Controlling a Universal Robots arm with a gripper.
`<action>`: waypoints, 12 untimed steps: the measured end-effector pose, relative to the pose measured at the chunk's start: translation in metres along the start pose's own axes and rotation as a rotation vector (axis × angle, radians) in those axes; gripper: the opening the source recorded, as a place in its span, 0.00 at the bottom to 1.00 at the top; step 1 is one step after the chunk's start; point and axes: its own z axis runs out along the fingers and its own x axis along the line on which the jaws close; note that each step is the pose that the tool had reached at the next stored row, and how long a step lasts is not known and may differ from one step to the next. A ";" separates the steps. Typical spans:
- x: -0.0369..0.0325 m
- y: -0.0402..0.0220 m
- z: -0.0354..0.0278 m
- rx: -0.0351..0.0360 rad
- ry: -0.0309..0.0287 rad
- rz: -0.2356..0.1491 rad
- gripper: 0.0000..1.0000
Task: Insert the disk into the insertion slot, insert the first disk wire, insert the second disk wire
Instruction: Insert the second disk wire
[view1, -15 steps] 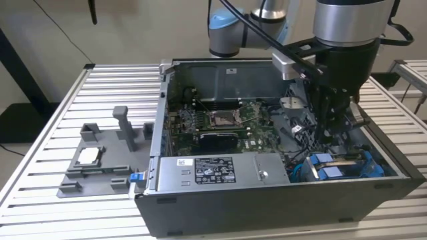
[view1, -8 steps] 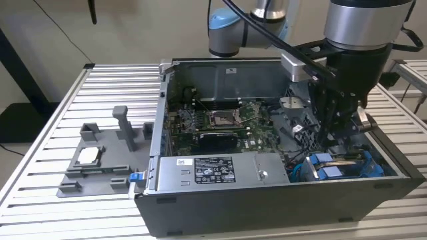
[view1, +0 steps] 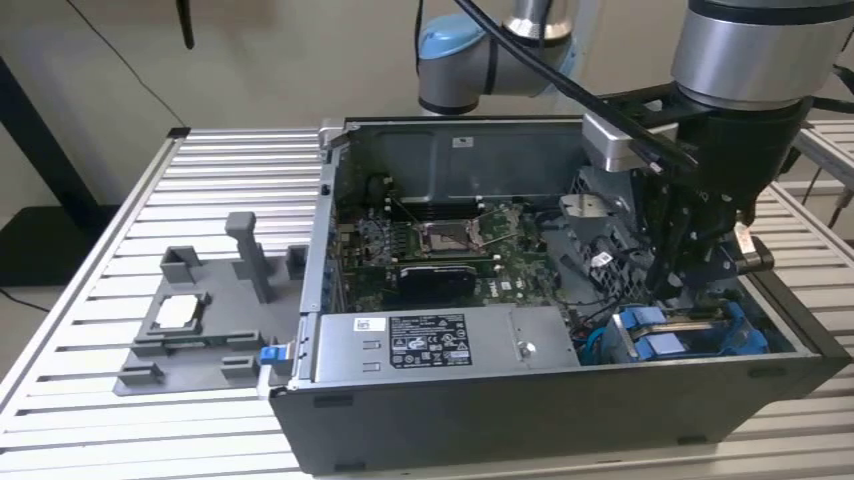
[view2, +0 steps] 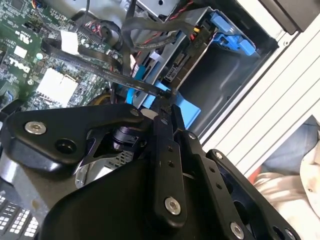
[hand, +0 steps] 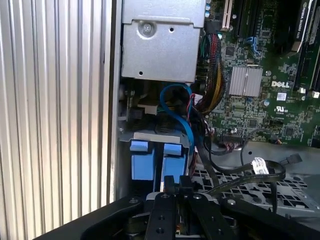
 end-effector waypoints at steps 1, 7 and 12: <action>0.0012 -0.0011 0.0004 -0.0010 -0.0033 0.000 0.16; 0.0080 -0.0067 0.0024 -0.0053 -0.0250 0.003 0.16; 0.0116 -0.0095 0.0043 -0.0050 -0.0410 0.005 0.16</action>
